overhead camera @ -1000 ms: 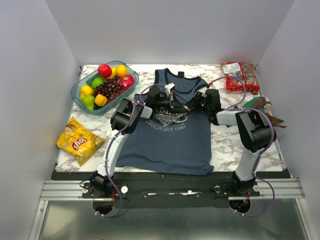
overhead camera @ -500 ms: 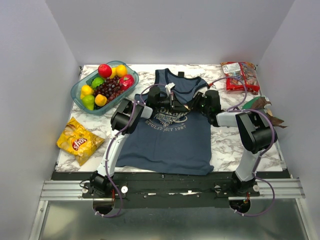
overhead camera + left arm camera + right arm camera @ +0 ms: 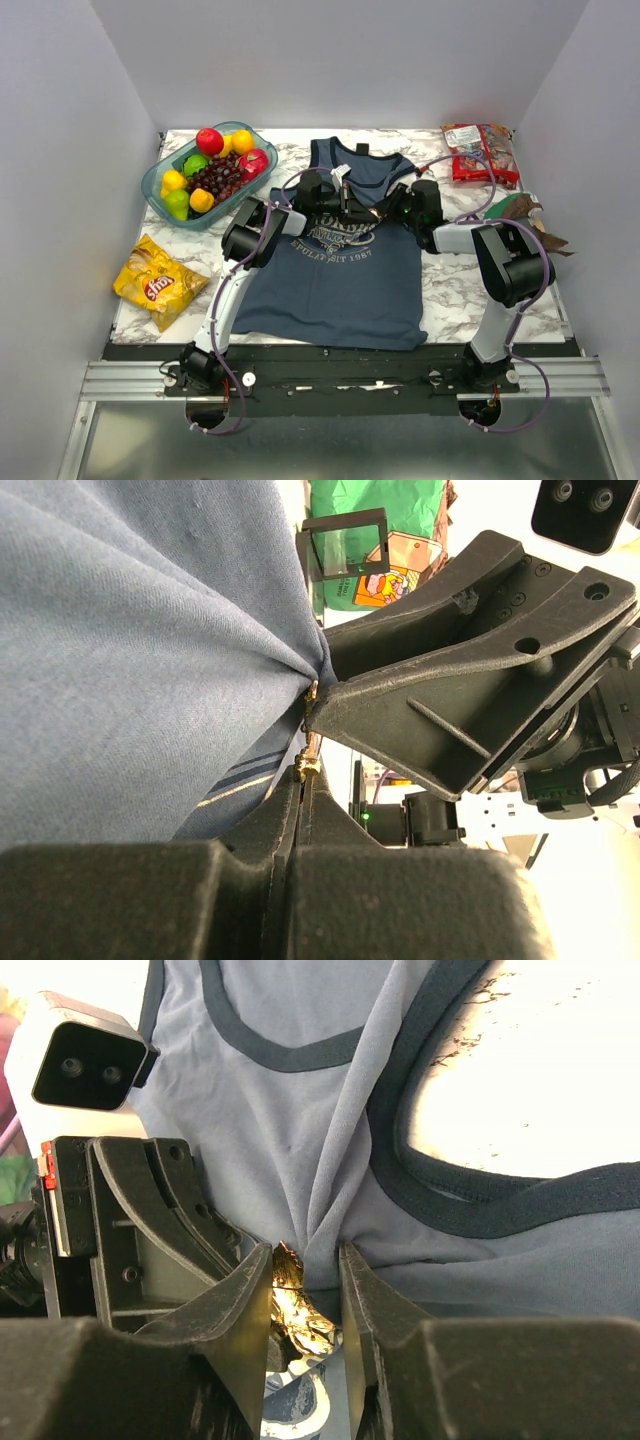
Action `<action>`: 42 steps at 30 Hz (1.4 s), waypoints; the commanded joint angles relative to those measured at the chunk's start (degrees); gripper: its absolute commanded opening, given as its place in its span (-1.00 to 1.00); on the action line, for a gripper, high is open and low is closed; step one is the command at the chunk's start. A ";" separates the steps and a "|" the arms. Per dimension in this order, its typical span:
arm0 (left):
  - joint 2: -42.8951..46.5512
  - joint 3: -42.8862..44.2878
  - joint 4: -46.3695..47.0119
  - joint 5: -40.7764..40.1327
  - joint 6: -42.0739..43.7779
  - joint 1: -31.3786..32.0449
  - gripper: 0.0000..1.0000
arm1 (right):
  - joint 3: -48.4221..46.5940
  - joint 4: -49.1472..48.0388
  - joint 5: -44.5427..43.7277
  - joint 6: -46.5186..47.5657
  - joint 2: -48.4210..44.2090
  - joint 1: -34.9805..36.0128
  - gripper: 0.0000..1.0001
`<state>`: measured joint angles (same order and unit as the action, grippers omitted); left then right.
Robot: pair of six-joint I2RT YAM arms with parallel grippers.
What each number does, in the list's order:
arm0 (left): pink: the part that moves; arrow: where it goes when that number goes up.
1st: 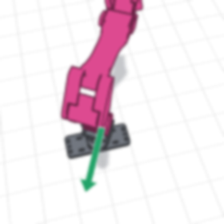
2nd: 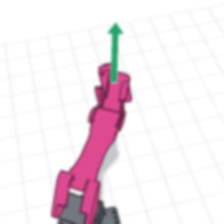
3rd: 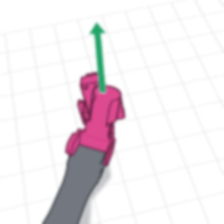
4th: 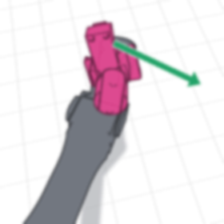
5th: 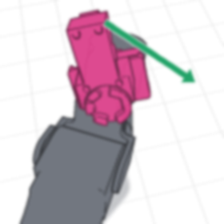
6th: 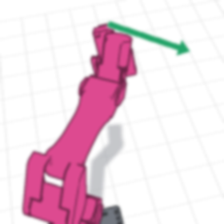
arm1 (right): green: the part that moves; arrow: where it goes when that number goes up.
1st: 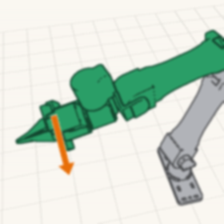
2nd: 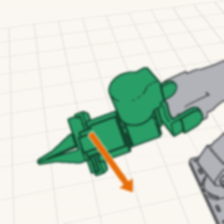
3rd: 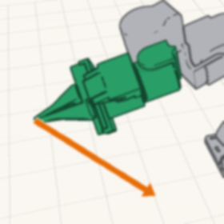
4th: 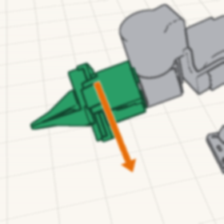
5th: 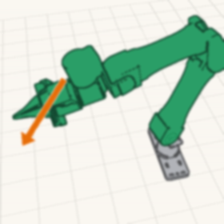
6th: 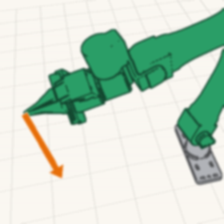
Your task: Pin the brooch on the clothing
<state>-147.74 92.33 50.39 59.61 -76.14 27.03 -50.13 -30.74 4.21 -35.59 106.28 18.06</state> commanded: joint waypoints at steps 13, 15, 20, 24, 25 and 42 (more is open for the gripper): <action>1.76 1.79 -2.40 -0.90 1.52 0.40 -1.00 | 0.56 -0.46 -2.71 -0.18 -0.72 0.39 -0.06; 1.84 1.88 -2.40 -0.99 1.43 0.40 -1.00 | 0.47 -0.20 -2.71 -0.09 -0.81 0.48 -0.06; 2.19 2.41 -2.32 -1.52 1.17 0.39 -1.00 | 0.73 0.16 -3.41 -0.44 -0.99 0.48 -0.06; 2.28 2.85 -1.97 -1.61 0.64 0.31 -1.00 | 0.73 0.42 -3.77 -0.88 -1.07 0.48 -0.06; 2.37 2.94 -1.62 -1.43 0.29 0.31 -1.00 | 0.73 0.51 -3.94 -0.88 -1.07 0.48 -0.06; 4.48 0.74 3.49 0.24 -2.52 1.36 -1.00 | 1.26 0.42 -7.81 -1.41 -1.78 1.09 -0.06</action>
<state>-147.68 93.25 49.91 58.76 -78.11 27.16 -50.04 -30.57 0.21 -37.10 105.89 18.70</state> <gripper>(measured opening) 0.012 0.469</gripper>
